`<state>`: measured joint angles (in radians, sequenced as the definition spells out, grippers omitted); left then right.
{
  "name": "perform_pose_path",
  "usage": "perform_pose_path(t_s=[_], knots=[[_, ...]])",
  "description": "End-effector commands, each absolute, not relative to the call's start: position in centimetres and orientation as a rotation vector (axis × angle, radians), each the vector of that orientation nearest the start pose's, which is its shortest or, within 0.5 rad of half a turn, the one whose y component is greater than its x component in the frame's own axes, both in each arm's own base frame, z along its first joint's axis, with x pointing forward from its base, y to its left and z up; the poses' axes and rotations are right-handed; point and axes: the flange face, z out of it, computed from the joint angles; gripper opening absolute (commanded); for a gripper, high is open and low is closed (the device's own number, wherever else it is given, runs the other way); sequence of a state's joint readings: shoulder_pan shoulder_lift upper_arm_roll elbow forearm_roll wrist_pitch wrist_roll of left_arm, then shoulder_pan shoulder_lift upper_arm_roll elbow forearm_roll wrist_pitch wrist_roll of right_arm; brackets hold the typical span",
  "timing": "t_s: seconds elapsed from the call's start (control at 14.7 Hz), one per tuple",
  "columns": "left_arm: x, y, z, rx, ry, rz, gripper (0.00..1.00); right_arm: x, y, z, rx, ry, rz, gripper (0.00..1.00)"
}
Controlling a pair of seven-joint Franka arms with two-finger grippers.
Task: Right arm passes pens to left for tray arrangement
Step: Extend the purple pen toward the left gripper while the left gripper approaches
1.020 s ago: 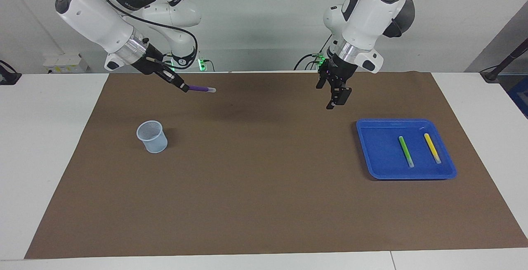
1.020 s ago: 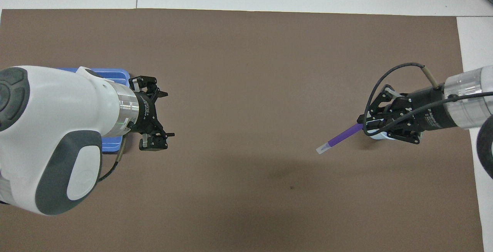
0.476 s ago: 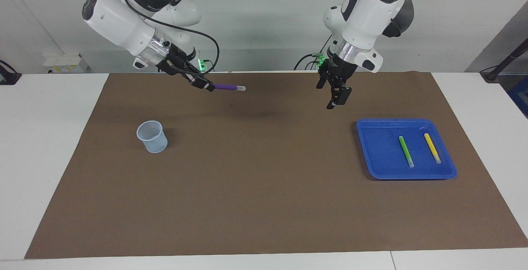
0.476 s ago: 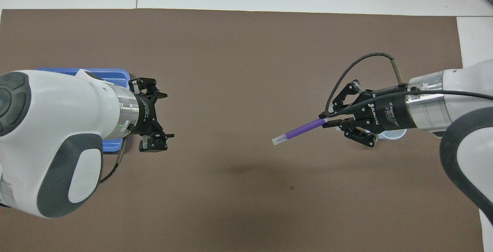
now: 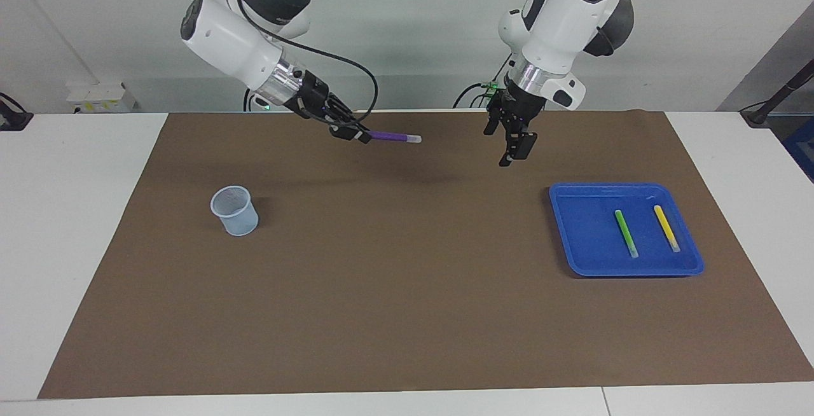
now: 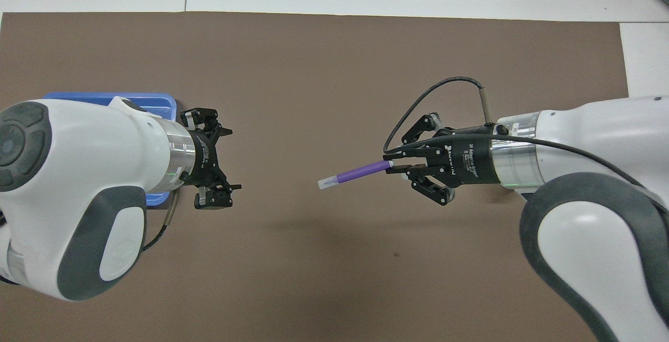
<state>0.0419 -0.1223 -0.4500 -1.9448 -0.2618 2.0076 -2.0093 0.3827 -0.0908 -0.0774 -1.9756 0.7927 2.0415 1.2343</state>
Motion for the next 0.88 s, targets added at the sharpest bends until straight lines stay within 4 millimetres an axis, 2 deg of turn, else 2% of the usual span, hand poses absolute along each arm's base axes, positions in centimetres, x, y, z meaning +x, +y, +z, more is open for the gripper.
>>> perform_pose_path(t_s=[0.0, 0.27, 0.41, 0.61, 0.68, 0.82], knots=[[47.4, -25.2, 55.2, 1.879, 2.22, -0.2, 1.0, 50.6, 20.7, 54.0, -1.924, 1.475, 0.546, 0.0], [46.6, -27.0, 55.3, 1.731, 2.34, -0.231, 1.0, 50.5, 20.9, 54.1, -1.905, 1.473, 0.564, 0.0], [45.9, -28.7, 55.8, 1.703, 2.353, -0.246, 1.0, 50.6, 20.8, 54.0, -1.906, 1.475, 0.568, 0.0], [45.1, -31.7, 57.2, 1.543, 2.418, -0.286, 1.0, 50.6, 20.8, 54.1, -1.904, 1.474, 0.567, 0.0], [44.5, -33.1, 57.4, 1.52, 2.392, -0.29, 1.0, 50.6, 20.8, 54.1, -1.903, 1.474, 0.565, 0.0], [44.1, -34.6, 57.1, 1.496, 2.318, -0.281, 1.0, 50.6, 20.8, 54.1, -1.904, 1.474, 0.567, 0.0]])
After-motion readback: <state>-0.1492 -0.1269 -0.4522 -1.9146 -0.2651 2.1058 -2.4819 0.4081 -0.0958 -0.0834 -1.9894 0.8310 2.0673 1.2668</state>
